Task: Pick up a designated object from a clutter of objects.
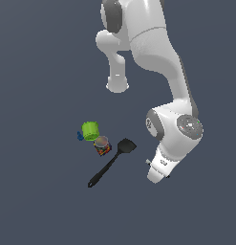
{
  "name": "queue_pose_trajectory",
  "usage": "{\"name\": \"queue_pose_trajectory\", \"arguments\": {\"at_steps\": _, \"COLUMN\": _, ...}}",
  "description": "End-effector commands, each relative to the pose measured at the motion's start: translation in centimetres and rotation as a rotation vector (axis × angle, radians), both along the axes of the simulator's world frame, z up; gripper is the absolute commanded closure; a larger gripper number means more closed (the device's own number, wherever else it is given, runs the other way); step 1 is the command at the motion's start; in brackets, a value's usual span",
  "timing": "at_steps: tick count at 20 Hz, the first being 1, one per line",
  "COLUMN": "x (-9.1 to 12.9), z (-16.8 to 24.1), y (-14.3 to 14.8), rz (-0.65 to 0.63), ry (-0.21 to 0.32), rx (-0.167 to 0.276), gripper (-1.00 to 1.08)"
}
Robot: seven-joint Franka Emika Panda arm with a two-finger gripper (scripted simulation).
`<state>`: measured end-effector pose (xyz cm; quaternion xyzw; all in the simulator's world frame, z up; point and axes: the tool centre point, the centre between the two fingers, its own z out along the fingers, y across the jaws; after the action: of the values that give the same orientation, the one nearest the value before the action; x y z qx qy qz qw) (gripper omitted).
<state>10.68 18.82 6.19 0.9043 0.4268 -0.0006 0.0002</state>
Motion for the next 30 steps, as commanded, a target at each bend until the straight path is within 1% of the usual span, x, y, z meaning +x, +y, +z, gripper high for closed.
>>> {"name": "queue_pose_trajectory", "arguments": {"at_steps": 1, "x": 0.0, "z": -0.2, "y": 0.2, "rz": 0.008, "ry": -0.001, "rx": 0.001, "gripper": -0.92}}
{"name": "queue_pose_trajectory", "arguments": {"at_steps": 6, "x": 0.0, "z": -0.7, "y": 0.1, "rz": 0.004, "ry": 0.0, "rx": 0.0, "gripper": -0.92}}
{"name": "queue_pose_trajectory", "arguments": {"at_steps": 14, "x": -0.1, "z": -4.4, "y": 0.1, "rz": 0.007, "ry": -0.001, "rx": 0.001, "gripper": -0.92}}
{"name": "queue_pose_trajectory", "arguments": {"at_steps": 20, "x": 0.0, "z": -5.2, "y": 0.2, "rz": 0.008, "ry": -0.001, "rx": 0.001, "gripper": -0.92}}
{"name": "queue_pose_trajectory", "arguments": {"at_steps": 21, "x": 0.0, "z": -5.2, "y": 0.2, "rz": 0.008, "ry": -0.001, "rx": 0.001, "gripper": 1.08}}
{"name": "queue_pose_trajectory", "arguments": {"at_steps": 30, "x": 0.0, "z": -5.2, "y": 0.2, "rz": 0.008, "ry": -0.001, "rx": 0.001, "gripper": 1.08}}
